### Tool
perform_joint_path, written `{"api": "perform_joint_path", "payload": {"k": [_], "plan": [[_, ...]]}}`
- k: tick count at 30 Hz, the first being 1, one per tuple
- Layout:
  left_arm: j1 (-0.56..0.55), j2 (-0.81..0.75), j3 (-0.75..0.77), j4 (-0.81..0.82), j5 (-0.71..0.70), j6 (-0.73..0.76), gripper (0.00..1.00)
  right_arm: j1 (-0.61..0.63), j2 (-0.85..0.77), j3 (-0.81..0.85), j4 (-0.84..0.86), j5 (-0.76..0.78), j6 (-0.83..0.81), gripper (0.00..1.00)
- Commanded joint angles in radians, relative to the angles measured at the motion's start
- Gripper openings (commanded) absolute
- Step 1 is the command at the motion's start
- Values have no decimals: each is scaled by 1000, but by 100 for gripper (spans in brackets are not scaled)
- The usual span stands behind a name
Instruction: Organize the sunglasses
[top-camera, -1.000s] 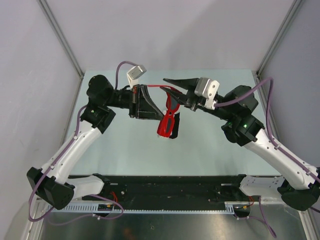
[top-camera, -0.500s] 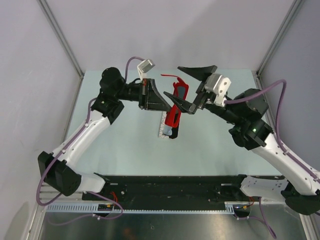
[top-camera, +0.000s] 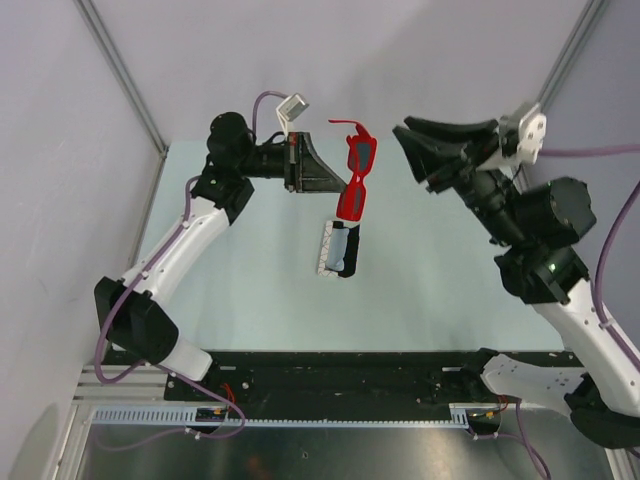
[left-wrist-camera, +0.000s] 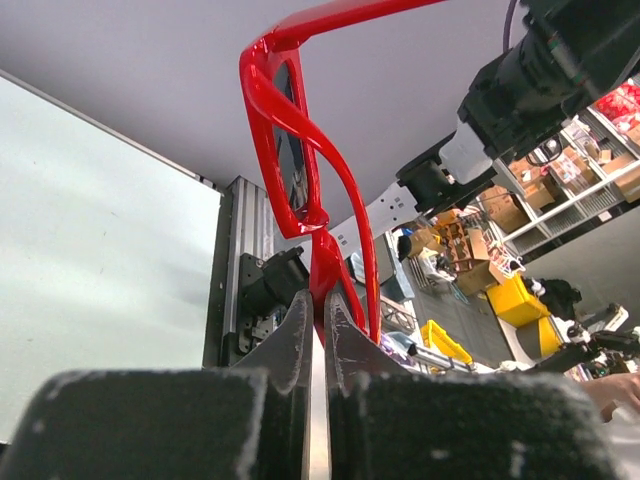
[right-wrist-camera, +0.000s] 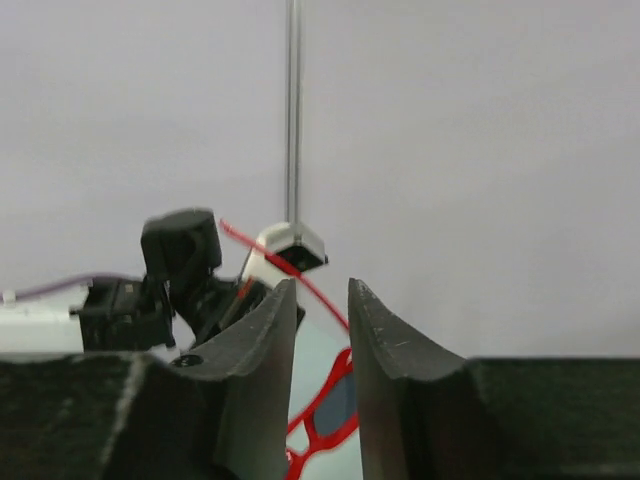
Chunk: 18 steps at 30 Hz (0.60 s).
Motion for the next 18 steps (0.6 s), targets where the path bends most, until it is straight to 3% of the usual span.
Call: {"api": "perform_joint_path", "payload": {"k": [1, 3, 8, 18], "plan": [[-11, -24, -9, 23, 4, 40, 0, -46, 155, 202, -79, -30, 171, 28], [-19, -29, -30, 23, 7, 48, 0, -49, 210, 256, -173, -72, 180, 24], [-42, -41, -66, 23, 3, 66, 1, -52, 328, 340, -219, -155, 198, 20], [-37, -18, -35, 20, -8, 69, 0, -89, 301, 261, -294, -290, 231, 19]]}}
